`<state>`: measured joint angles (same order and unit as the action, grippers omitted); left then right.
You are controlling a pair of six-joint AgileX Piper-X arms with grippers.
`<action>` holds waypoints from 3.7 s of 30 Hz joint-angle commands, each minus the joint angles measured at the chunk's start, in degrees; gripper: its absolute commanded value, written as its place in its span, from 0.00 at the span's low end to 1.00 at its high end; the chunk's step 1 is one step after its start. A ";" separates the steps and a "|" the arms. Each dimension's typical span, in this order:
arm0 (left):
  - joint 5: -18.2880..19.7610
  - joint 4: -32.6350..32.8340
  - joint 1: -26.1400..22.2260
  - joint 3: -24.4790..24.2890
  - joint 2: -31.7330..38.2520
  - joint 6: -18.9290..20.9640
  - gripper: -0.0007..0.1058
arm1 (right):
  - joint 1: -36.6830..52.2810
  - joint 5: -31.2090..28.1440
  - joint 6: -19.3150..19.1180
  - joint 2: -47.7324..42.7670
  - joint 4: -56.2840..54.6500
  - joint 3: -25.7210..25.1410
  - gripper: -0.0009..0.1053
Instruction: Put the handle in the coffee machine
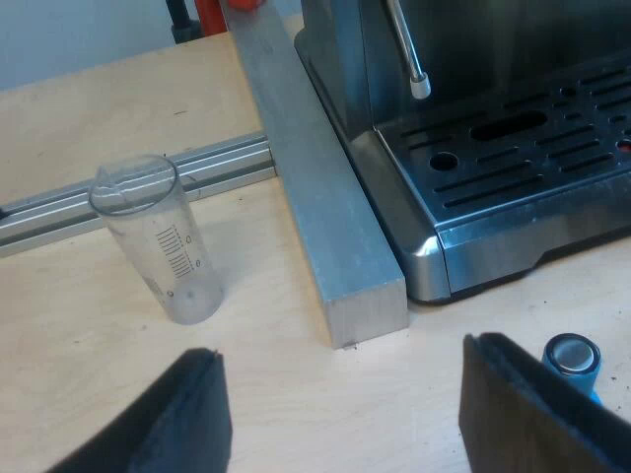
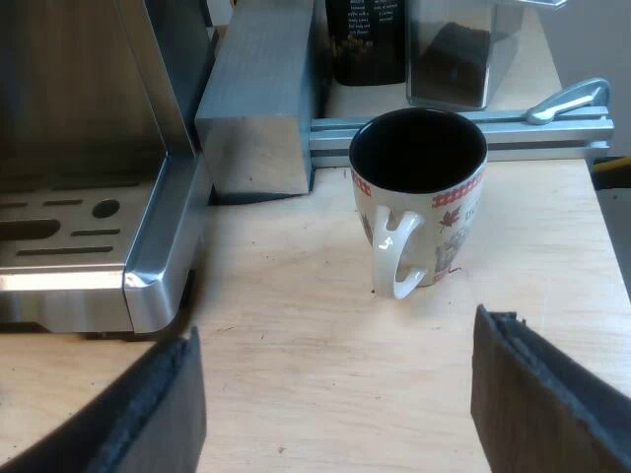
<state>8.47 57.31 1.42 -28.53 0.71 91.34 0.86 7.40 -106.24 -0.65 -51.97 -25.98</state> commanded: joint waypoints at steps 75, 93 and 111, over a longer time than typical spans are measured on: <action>31.11 -8.38 22.55 -4.68 -25.94 -1.95 0.72 | -13.60 24.33 -0.13 37.66 -9.33 -18.53 0.58; 27.78 -9.84 23.70 -4.68 -40.53 -11.54 0.72 | -29.75 5.70 5.94 56.91 -4.99 -18.53 0.34; 15.23 -17.02 37.74 -4.68 -45.42 -12.70 0.72 | -29.75 3.01 7.43 72.62 -6.76 -18.53 0.01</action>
<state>23.96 41.17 38.84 -32.85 -44.65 77.90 -28.74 10.77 -99.11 72.03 -58.64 -44.02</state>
